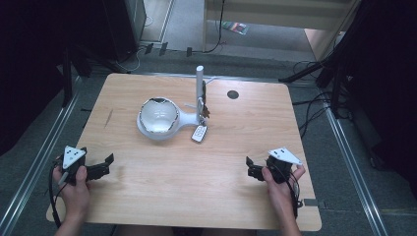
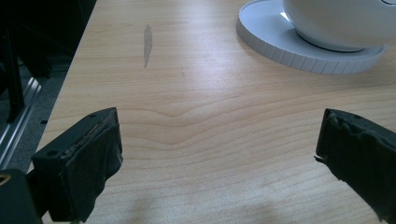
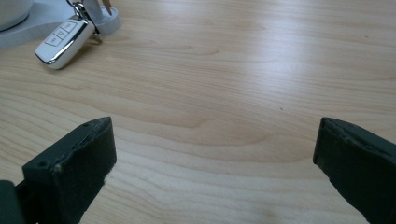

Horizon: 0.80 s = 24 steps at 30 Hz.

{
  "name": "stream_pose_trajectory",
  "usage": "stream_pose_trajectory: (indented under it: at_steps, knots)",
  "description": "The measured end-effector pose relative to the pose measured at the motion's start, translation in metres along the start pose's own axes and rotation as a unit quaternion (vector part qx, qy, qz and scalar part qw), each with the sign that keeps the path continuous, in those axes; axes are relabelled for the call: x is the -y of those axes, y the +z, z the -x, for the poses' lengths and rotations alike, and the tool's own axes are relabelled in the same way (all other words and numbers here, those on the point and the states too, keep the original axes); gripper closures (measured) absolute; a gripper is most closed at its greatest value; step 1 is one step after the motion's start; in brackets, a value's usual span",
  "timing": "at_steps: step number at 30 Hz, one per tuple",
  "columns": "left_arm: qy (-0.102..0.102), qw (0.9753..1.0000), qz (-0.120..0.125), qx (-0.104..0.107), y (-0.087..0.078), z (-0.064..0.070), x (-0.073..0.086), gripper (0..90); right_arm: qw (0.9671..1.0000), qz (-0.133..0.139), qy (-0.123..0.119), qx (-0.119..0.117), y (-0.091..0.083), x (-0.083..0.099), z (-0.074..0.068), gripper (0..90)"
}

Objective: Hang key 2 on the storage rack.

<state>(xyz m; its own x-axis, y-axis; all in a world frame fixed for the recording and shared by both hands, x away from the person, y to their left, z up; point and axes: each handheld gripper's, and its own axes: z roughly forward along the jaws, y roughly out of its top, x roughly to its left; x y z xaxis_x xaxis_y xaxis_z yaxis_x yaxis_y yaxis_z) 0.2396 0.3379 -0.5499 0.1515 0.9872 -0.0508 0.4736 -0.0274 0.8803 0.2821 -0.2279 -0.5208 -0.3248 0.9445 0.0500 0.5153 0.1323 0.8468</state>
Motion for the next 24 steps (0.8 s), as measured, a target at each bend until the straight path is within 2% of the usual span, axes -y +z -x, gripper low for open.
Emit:
stream_pose_trajectory:
  at_steps: [5, 9, 14, 20, 24]
  knots:
    - [-0.008, 0.9999, 0.004, 0.005, 0.000, -0.001, 0.000, 0.7, 0.9999, -0.003, 0.007, 0.009, -0.008, 0.009, 0.010, 0.0]
    - [-0.007, 1.0000, 0.005, 0.004, 0.000, -0.001, 0.000, 0.7, 0.9995, -0.004, 0.013, 0.030, -0.014, 0.018, 0.017, 0.0]
    - [-0.007, 1.0000, 0.005, 0.003, 0.000, -0.001, 0.000, 0.7, 0.9992, 0.003, 0.019, 0.036, -0.022, 0.023, 0.028, 0.0]
    - [-0.002, 1.0000, 0.003, 0.002, 0.000, 0.000, 0.000, 0.7, 0.9987, -0.001, 0.023, 0.045, -0.031, 0.031, 0.039, 0.0]
    - [-0.002, 1.0000, 0.002, 0.002, 0.000, 0.000, 0.000, 0.7, 0.9981, 0.000, 0.038, 0.048, -0.039, 0.036, 0.049, 0.0]
